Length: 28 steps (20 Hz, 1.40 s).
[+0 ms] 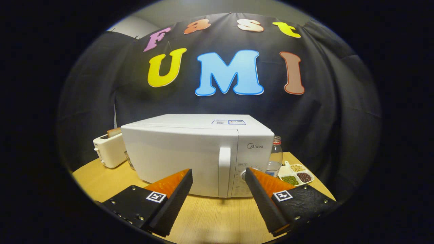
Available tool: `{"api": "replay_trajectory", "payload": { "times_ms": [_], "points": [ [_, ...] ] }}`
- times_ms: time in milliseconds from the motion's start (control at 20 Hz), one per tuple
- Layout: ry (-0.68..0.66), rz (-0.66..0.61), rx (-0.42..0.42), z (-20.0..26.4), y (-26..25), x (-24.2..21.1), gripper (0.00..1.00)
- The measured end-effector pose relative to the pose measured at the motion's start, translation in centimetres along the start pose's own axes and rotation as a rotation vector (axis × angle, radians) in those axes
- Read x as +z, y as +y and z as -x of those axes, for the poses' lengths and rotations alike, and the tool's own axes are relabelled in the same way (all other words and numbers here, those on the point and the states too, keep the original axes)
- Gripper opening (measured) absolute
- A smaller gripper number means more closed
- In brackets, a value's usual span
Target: Open the microwave, put the food inside, and close the microwave door.
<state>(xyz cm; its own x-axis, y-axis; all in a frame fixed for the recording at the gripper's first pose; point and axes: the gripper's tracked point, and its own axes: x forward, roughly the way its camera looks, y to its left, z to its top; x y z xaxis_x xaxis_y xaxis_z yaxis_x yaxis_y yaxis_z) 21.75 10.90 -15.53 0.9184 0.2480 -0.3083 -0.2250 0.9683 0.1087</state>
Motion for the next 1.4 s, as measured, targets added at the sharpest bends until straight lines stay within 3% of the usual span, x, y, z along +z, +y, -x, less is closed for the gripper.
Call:
{"api": "replay_trajectory", "payload": {
  "times_ms": [250,350,450,500,550,650,750,850,900,1150,1400],
  "points": [
    [0.065,-0.022,-0.012,-4.1,-0.6,-1.6,0.99],
    [0.079,-0.025,-0.011,-5.1,-0.4,-1.9,0.93],
    [0.09,-0.023,-0.015,-5.6,-0.2,-2.2,0.81],
    [0.086,-0.021,-0.018,-5.8,-0.1,-2.1,0.6],
    [0.087,-0.022,-0.013,-5.9,0.1,-2.0,0.53],
    [0.101,-0.012,-0.04,-5.8,-0.6,-1.9,0.5],
    [0.109,-0.028,-0.033,-6.1,-0.8,-2.2,0.28],
    [0.114,-0.024,-0.038,-5.6,-0.7,-1.8,0.2],
    [0.116,-0.014,-0.035,-6.0,-0.9,-2.2,0.1],
    [0.155,-0.033,-0.022,-5.3,-0.4,-2.3,0.05],
    [0.14,0.011,-0.009,-0.2,1.5,-3.7,0.05]
  ]
}}
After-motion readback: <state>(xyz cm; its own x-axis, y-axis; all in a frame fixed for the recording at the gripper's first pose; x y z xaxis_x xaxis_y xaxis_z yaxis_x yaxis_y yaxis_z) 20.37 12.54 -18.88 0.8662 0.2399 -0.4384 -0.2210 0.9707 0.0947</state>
